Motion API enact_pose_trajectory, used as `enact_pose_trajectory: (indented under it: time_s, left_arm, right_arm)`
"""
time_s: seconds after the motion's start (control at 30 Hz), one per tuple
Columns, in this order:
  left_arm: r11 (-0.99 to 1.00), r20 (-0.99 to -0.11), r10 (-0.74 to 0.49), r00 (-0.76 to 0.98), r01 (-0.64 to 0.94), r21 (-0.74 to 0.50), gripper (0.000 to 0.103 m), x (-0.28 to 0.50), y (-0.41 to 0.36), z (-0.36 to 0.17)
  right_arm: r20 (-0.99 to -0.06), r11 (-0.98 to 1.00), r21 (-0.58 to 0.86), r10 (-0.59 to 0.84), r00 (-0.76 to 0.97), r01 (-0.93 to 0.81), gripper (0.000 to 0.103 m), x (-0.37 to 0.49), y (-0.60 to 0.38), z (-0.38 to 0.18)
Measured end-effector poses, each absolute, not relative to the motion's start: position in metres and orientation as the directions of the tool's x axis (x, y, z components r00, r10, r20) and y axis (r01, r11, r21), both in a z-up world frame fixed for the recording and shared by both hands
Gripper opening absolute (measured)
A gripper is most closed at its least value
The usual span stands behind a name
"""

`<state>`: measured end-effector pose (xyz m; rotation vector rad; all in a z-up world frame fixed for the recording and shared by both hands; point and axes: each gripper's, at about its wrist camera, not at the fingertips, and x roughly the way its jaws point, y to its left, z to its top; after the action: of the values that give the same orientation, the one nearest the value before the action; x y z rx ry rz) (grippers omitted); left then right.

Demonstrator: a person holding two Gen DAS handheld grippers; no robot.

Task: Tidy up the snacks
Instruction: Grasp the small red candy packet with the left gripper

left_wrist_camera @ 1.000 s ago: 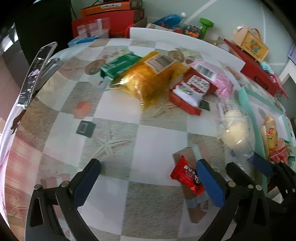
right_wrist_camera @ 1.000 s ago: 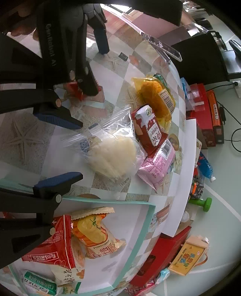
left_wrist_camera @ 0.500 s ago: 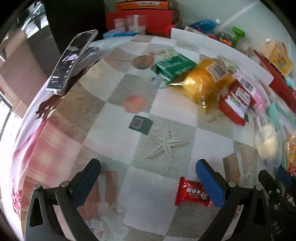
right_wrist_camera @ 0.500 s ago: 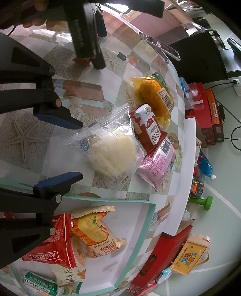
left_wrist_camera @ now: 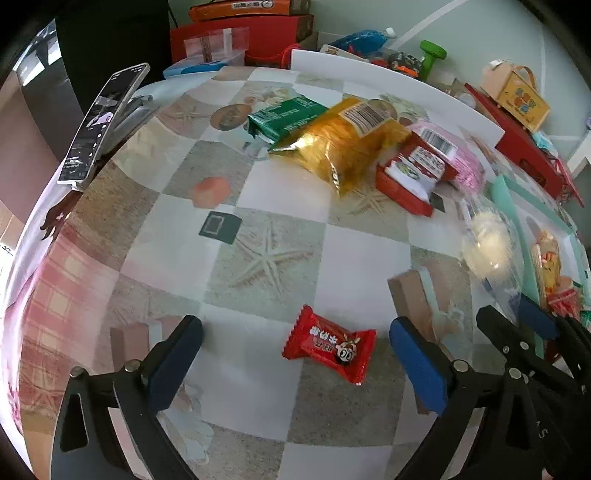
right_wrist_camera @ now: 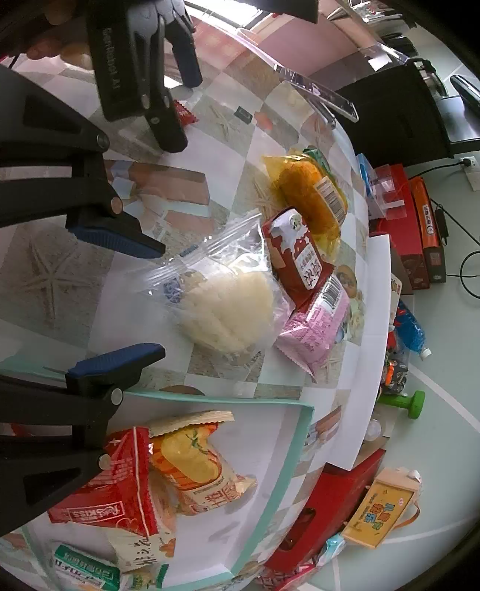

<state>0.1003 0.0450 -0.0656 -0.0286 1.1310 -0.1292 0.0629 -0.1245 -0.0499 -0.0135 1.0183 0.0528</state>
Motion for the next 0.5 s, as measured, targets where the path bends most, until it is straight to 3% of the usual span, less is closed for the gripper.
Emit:
enact_pose_trajectory:
  time_s: [0.07,0.23,0.37,0.43,0.5]
  left_arm:
    - [0.992,-0.899,-0.113,0.424,0.099,-0.078,0.094,0.0954,0.0433,-0.0646]
    - [0.985,-0.884,-0.160,0.438,0.126,-0.115,0.069,0.0894,0.0418,-0.0577]
    - [0.983,-0.882,-0.170,0.440,0.140,-0.119,0.056,0.0890,0.0389,-0.0567]
    - [0.983,-0.880,-0.170,0.444,0.139,-0.120,0.040,0.0890,0.0391,-0.0558]
    - [0.982,-0.877,-0.180,0.446,0.136,-0.132,0.034,0.0918,0.0396,-0.0570]
  right_arm:
    - [-0.851,0.999,0.015,0.040,0.523,-0.051,0.051,0.0608,-0.1247,-0.0495]
    - [-0.851,0.999,0.021,0.043,0.523,-0.049,0.051,0.0596,-0.1255,-0.0490]
    - [-0.851,0.999,0.021,0.043,0.523,-0.048,0.051,0.0595,-0.1252,-0.0489]
    - [-0.851,0.999,0.023,0.045,0.523,-0.047,0.051,0.0598,-0.1257,-0.0489]
    - [-0.850,0.999,0.030,0.049,0.524,-0.045,0.052,0.0598,-0.1262,-0.0489]
